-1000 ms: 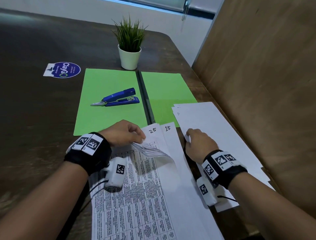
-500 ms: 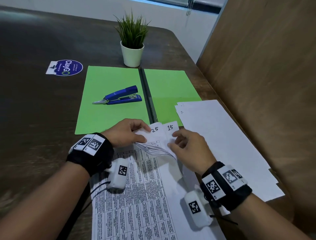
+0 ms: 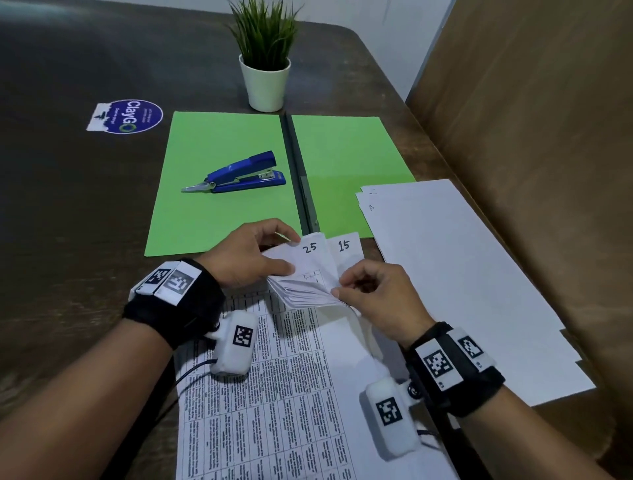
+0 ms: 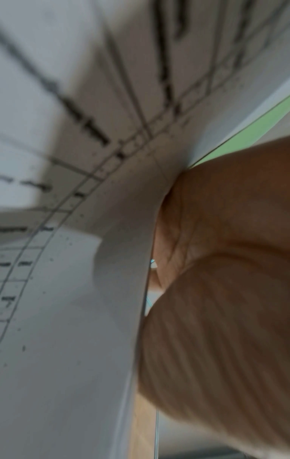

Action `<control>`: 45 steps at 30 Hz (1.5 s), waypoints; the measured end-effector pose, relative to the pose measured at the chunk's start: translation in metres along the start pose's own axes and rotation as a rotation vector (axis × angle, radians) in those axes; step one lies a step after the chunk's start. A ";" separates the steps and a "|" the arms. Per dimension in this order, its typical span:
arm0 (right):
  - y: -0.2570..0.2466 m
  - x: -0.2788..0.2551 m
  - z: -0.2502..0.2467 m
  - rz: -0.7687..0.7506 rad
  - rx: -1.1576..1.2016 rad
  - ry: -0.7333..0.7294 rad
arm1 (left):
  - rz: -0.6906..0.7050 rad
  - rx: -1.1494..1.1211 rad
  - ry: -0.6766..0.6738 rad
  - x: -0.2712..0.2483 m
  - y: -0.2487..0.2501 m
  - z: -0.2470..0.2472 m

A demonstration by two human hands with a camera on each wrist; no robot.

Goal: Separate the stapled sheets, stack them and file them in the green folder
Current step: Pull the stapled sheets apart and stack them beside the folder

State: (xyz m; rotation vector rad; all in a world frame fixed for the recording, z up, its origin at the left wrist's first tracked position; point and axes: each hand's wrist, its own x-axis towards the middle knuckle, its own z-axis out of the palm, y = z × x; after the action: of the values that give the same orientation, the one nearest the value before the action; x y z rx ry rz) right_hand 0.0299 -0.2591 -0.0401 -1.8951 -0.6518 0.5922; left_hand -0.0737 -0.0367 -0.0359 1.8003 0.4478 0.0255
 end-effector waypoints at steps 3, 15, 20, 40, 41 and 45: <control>0.000 0.006 0.001 -0.012 0.015 -0.020 | 0.007 -0.008 -0.001 -0.001 0.003 0.002; 0.004 0.016 0.009 -0.080 -0.101 -0.046 | -0.008 -0.046 -0.038 -0.003 0.004 0.003; 0.004 0.011 0.010 -0.079 -0.168 -0.073 | 0.031 -0.013 -0.038 -0.005 0.005 0.003; 0.015 -0.027 -0.009 0.022 0.153 -0.021 | 0.015 0.078 0.150 -0.031 0.000 0.038; 0.016 -0.026 -0.009 0.032 0.177 -0.026 | 0.027 0.068 0.157 -0.031 -0.003 0.037; 0.016 -0.027 -0.009 0.016 0.196 -0.044 | 0.054 0.001 0.152 -0.032 -0.006 0.035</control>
State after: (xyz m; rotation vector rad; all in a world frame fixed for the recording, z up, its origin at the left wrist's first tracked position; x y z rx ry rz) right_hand 0.0187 -0.2891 -0.0487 -1.7096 -0.5850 0.6842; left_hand -0.0962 -0.0775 -0.0442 1.8182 0.5071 0.2011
